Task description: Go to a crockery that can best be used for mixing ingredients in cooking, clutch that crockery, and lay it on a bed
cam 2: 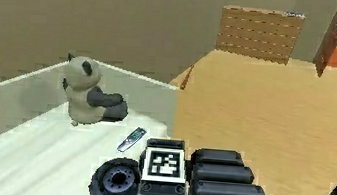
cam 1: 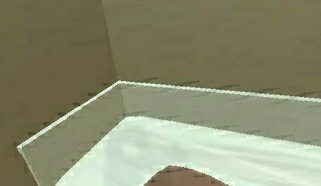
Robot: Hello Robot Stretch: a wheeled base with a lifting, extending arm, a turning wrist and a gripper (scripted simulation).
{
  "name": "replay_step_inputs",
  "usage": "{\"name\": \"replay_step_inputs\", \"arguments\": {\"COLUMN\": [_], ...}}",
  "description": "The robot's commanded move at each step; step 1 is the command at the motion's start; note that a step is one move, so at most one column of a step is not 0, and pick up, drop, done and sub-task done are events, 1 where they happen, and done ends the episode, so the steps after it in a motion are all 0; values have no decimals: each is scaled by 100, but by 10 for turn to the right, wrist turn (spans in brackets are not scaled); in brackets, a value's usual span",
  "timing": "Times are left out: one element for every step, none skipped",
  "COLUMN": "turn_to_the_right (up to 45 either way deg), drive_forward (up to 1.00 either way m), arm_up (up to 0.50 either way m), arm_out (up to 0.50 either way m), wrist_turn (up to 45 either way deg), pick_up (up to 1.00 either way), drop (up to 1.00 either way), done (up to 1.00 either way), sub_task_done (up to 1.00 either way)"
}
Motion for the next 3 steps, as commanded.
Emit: {"name": "replay_step_inputs", "arguments": {"turn_to_the_right": [60,30,-450], "drive_forward": [0,0,0], "arm_up": [0,0,0], "arm_out": [0,0,0], "wrist_turn": [0,0,0], "pick_up": [0,0,0], "drop": [0,0,0], "done": [0,0,0], "sub_task_done": [0,0,0]}}
